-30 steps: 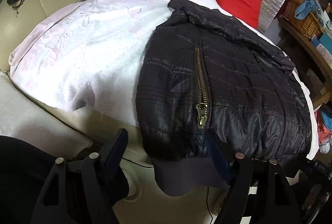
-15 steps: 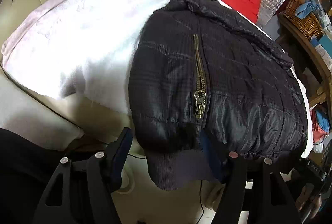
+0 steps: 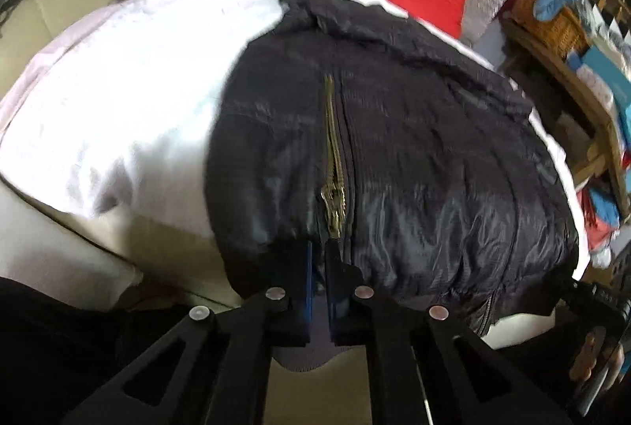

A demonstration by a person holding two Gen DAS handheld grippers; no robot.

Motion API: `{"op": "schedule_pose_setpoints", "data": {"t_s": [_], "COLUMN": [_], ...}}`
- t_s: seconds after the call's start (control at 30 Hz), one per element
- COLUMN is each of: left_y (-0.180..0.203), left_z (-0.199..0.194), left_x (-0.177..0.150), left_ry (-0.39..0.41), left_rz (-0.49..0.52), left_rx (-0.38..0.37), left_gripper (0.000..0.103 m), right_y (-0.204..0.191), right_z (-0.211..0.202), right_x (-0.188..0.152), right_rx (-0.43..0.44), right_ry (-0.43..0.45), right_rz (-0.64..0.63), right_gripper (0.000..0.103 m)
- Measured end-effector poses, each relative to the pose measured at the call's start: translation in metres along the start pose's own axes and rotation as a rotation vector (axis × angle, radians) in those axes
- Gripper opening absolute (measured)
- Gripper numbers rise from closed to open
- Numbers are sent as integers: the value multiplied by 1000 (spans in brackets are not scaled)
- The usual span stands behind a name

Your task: Fold large clothes

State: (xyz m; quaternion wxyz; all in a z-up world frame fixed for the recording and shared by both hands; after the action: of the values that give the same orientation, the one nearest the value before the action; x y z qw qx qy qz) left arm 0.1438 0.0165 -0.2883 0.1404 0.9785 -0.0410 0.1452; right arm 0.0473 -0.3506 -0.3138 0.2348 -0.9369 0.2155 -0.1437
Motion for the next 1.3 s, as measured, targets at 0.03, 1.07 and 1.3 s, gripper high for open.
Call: {"op": "schedule_pose_setpoints", "data": {"t_s": [0.03, 1.07, 1.3], "left_y": [-2, -2, 10], "left_z": [8, 24, -56], "left_x": [0, -12, 22], "left_ry": [-40, -168, -21], "left_rz": [-19, -80, 19], "left_rx": [6, -137, -280], "left_gripper": [18, 7, 7], "right_y": [7, -18, -49], "right_z": [6, -29, -92], "right_x": [1, -4, 11], "right_rx": [-22, 14, 112], "right_ry": [-22, 85, 179], "right_rz": [28, -106, -227], "right_gripper": [45, 19, 18]}}
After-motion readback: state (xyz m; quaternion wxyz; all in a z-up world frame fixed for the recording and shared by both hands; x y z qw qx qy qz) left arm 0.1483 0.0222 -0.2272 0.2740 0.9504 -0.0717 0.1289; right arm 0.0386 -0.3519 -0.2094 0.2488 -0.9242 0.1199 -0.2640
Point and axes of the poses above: each gripper's, at about its wrist camera, not at the fingertips, and z roughly the way its jaws point, y to its right, x to its top, the point moved 1 cm from there along z, roughly the way its jaws point, and after that the axes turned 13 degrees about -y, right-handed, at the moved point
